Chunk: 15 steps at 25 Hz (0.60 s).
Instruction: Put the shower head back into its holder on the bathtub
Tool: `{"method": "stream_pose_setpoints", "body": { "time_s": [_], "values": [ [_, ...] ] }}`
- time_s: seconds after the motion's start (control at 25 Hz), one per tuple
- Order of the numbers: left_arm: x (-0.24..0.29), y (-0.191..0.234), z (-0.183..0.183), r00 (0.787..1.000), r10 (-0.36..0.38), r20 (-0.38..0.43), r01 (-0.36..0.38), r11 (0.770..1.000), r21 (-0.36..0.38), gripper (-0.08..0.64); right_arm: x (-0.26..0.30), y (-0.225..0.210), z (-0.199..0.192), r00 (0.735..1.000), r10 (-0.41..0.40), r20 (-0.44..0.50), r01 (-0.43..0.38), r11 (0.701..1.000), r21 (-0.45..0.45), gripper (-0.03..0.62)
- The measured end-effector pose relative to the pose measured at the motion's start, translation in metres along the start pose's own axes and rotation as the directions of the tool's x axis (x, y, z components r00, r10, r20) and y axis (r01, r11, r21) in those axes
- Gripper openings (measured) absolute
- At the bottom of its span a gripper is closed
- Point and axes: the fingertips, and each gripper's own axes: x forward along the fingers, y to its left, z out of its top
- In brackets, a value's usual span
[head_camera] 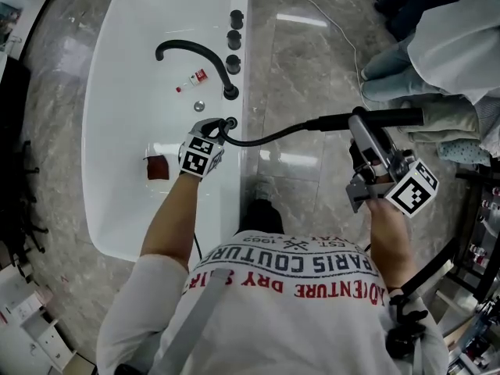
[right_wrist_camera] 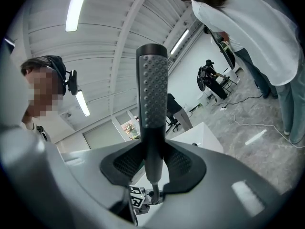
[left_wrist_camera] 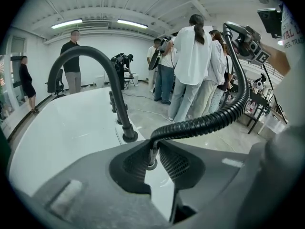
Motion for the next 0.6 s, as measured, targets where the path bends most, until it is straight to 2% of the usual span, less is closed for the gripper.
{"method": "stream_pose_setpoints", "body": {
  "time_s": [0.2, 0.32, 0.6],
  "values": [
    [0.019, -0.009, -0.024, 0.999, -0.016, -0.05, 0.016, 1.0, -0.006, 0.064, 0.0, -0.003, 0.0, 1.0, 0.009, 0.005, -0.009, 1.0, 0.004, 0.136],
    [0.027, -0.007, -0.031, 0.998, 0.005, -0.057, -0.005, 1.0, 0.001, 0.068, 0.0, -0.002, 0.0, 1.0, 0.013, 0.004, -0.013, 1.0, 0.0, 0.137],
    [0.024, -0.008, -0.037, 0.998, 0.034, -0.053, -0.035, 0.999, -0.028, 0.135, -0.001, -0.004, -0.001, 1.0, 0.008, -0.003, -0.008, 1.0, -0.004, 0.135]
  ]
}}
